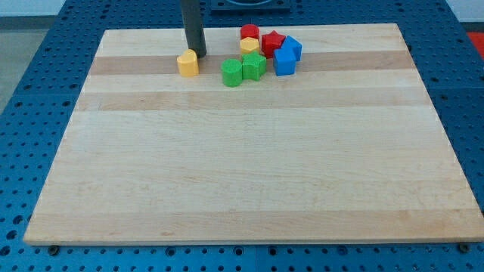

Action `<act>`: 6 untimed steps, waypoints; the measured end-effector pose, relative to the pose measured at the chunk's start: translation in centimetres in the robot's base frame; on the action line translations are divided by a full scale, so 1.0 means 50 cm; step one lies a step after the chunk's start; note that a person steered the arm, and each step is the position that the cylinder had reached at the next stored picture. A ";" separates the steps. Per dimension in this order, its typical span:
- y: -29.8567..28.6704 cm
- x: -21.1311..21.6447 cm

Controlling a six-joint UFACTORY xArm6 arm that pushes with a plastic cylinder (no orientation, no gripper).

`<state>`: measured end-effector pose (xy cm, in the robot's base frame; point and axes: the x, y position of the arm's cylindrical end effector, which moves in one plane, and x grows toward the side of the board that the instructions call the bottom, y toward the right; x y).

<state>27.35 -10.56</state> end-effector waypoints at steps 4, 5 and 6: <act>-0.065 0.081; -0.065 -0.008; -0.061 -0.092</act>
<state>22.74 -13.61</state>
